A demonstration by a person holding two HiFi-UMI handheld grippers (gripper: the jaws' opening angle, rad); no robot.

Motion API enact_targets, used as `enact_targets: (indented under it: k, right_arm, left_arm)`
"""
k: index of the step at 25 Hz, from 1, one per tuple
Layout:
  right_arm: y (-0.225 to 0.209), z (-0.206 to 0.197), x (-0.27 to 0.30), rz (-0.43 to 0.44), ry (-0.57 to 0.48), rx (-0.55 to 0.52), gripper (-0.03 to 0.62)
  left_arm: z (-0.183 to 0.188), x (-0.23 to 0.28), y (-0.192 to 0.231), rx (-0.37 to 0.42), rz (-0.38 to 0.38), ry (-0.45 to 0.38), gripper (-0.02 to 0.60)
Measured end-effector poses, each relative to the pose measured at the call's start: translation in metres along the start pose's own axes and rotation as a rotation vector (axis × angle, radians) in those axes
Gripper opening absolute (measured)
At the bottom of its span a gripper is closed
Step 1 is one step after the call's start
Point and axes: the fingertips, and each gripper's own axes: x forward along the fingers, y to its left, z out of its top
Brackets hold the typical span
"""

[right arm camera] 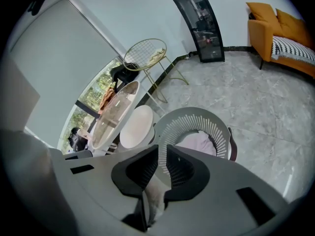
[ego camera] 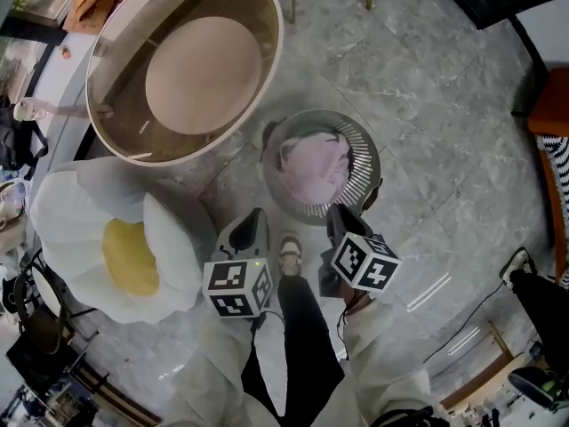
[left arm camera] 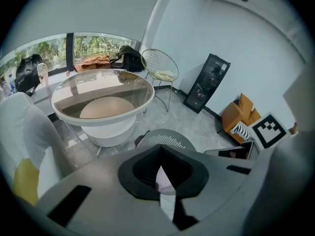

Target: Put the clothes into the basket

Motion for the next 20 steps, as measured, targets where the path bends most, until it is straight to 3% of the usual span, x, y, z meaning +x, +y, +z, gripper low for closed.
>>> enact_targets:
  k: [7, 20]
  right_arm:
    - [0.019, 0.020, -0.034, -0.017, -0.090, -0.005, 0.032]
    - [0.137, 0.043, -0.165, 0.029, -0.242, -0.088, 0.032]
  left_arm:
    - [0.024, -0.026, -0.016, 0.040, -0.041, -0.033, 0.006]
    - [0.100, -0.157, -0.036, 0.102, -0.129, -0.138, 0.006]
